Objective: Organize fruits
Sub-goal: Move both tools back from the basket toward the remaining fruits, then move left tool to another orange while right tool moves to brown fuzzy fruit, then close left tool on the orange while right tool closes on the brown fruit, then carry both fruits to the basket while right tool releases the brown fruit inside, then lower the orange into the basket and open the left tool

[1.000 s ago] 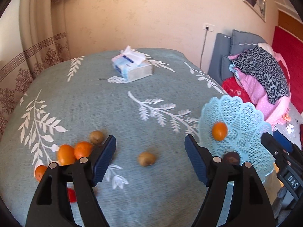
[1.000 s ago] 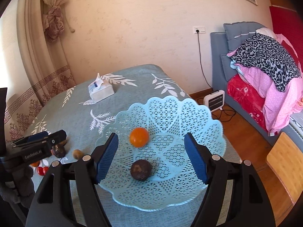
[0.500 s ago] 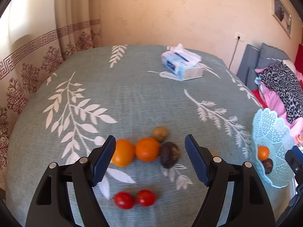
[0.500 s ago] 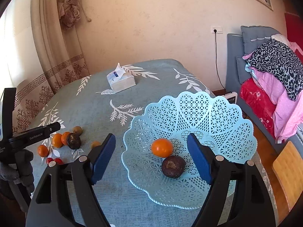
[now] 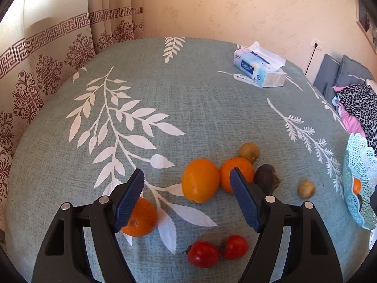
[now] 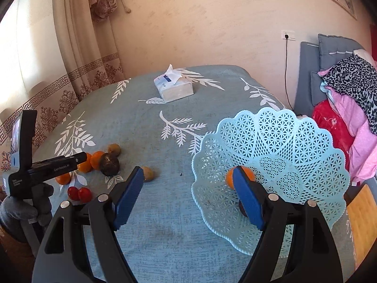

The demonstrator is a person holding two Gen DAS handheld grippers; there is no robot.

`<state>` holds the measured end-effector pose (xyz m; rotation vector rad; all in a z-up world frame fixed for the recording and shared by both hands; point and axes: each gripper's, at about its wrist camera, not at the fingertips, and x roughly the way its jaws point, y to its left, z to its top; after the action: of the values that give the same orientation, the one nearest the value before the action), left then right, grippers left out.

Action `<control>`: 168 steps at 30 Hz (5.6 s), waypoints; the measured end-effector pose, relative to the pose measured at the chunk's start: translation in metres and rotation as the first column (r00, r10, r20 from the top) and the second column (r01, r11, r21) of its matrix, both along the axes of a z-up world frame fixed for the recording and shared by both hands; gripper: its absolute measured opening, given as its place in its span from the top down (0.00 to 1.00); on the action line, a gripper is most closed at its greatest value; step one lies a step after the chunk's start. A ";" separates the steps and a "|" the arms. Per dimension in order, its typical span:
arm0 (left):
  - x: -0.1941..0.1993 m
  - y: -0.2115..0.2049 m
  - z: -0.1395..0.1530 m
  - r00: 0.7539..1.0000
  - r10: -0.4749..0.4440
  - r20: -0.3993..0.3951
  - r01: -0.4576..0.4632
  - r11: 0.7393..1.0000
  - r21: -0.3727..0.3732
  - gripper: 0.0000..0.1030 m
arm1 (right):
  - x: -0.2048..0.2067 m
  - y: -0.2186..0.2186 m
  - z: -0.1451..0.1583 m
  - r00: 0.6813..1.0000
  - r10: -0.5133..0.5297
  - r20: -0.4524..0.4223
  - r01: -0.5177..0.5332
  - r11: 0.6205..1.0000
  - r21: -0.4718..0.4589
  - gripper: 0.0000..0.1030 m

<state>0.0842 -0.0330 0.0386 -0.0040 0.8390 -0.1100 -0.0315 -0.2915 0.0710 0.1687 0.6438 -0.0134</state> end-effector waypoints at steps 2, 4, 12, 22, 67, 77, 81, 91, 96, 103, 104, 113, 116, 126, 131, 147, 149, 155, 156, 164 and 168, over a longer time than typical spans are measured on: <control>0.003 0.001 -0.004 1.000 -0.002 -0.006 0.002 1.000 0.000 0.29 | 0.002 0.005 -0.001 1.000 0.009 -0.005 -0.009 1.000 -0.004 0.23; 0.005 0.001 -0.008 1.000 -0.008 -0.014 0.008 1.000 -0.001 0.32 | 0.003 0.010 -0.002 1.000 0.020 -0.009 -0.020 1.000 -0.008 0.23; 0.010 0.004 -0.011 0.999 -0.035 -0.012 0.034 0.999 -0.036 0.40 | 0.010 0.024 -0.006 0.998 0.050 -0.031 -0.050 0.998 -0.022 0.23; 0.006 0.006 -0.013 0.998 -0.069 -0.005 0.068 0.996 -0.053 0.40 | 0.028 0.041 -0.018 0.991 0.110 -0.077 -0.109 0.994 0.006 0.23; -0.013 0.026 0.014 0.996 -0.052 0.079 0.061 0.991 -0.117 0.64 | 0.075 0.084 -0.041 0.981 0.125 -0.149 -0.143 0.983 -0.118 0.41; -0.018 0.029 0.017 0.995 -0.050 0.084 0.061 0.990 -0.125 0.64 | 0.092 0.086 -0.067 0.964 0.121 -0.236 -0.153 0.980 -0.124 0.43; -0.020 0.031 0.017 0.995 -0.046 0.085 0.057 0.990 -0.128 0.64 | 0.091 0.084 -0.066 0.965 0.125 -0.230 -0.153 0.982 -0.110 0.62; -0.024 0.028 0.021 0.994 -0.052 0.091 0.063 0.990 -0.122 0.64 | 0.079 0.078 -0.051 0.971 0.137 -0.196 -0.152 0.986 -0.064 0.72; -0.030 0.019 0.026 0.992 -0.069 0.103 0.081 0.991 -0.111 0.64 | 0.067 0.072 -0.034 0.980 0.131 -0.150 -0.141 0.988 -0.058 0.72; -0.038 -0.002 0.034 0.987 -0.105 0.120 0.116 0.989 -0.089 0.64 | 0.049 0.055 -0.016 0.991 0.097 -0.092 -0.105 0.991 -0.079 0.72; -0.040 -0.005 0.036 0.986 -0.110 0.123 0.120 0.989 -0.085 0.64 | 0.046 0.051 -0.014 0.992 0.091 -0.084 -0.097 0.992 -0.077 0.72; -0.051 -0.039 0.047 0.975 -0.167 0.144 0.175 0.983 -0.044 0.64 | 0.030 0.015 -0.008 0.999 0.021 -0.050 -0.024 0.998 -0.062 0.72; -0.055 -0.054 0.050 0.970 -0.193 0.151 0.199 0.980 -0.028 0.64 | 0.025 0.000 -0.008 0.999 -0.011 -0.042 0.009 0.998 -0.060 0.72; -0.067 -0.107 0.053 0.945 -0.289 0.153 0.291 0.957 0.014 0.64 | 0.005 -0.052 -0.012 0.993 -0.115 -0.038 0.112 0.991 -0.071 0.72; -0.075 -0.138 0.054 0.925 -0.350 0.152 0.349 0.937 0.034 0.64 | -0.002 -0.074 -0.015 0.987 -0.158 -0.041 0.156 0.986 -0.051 0.72; -0.080 -0.204 0.052 0.871 -0.472 0.137 0.471 0.881 0.047 0.64 | -0.015 -0.109 -0.015 0.967 -0.253 -0.029 0.253 0.967 -0.016 0.56; -0.078 -0.211 0.053 0.865 -0.482 0.138 0.481 0.875 0.043 0.64 | -0.015 -0.110 -0.015 0.966 -0.257 -0.029 0.256 0.966 -0.012 0.56; -0.069 -0.232 0.053 0.847 -0.518 0.118 0.520 0.854 0.017 0.64 | -0.016 -0.113 -0.014 0.963 -0.267 -0.027 0.267 0.964 -0.008 0.52; -0.066 -0.236 0.052 0.844 -0.525 0.109 0.527 0.850 0.007 0.64 | -0.017 -0.113 -0.013 0.962 -0.271 -0.024 0.271 0.963 -0.008 0.50; -0.059 -0.259 0.047 0.822 -0.563 0.085 0.566 0.824 -0.013 0.64 | -0.018 -0.118 -0.015 0.956 -0.291 -0.025 0.291 0.957 -0.009 0.50; -0.058 -0.260 0.045 0.821 -0.566 0.079 0.569 0.822 -0.024 0.63 | -0.018 -0.121 -0.017 0.953 -0.302 -0.029 0.302 0.953 -0.006 0.47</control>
<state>0.0264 -0.2932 0.0840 0.2095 0.7465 -0.6943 -0.0497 -0.4126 0.0541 0.2645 0.6431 -0.3123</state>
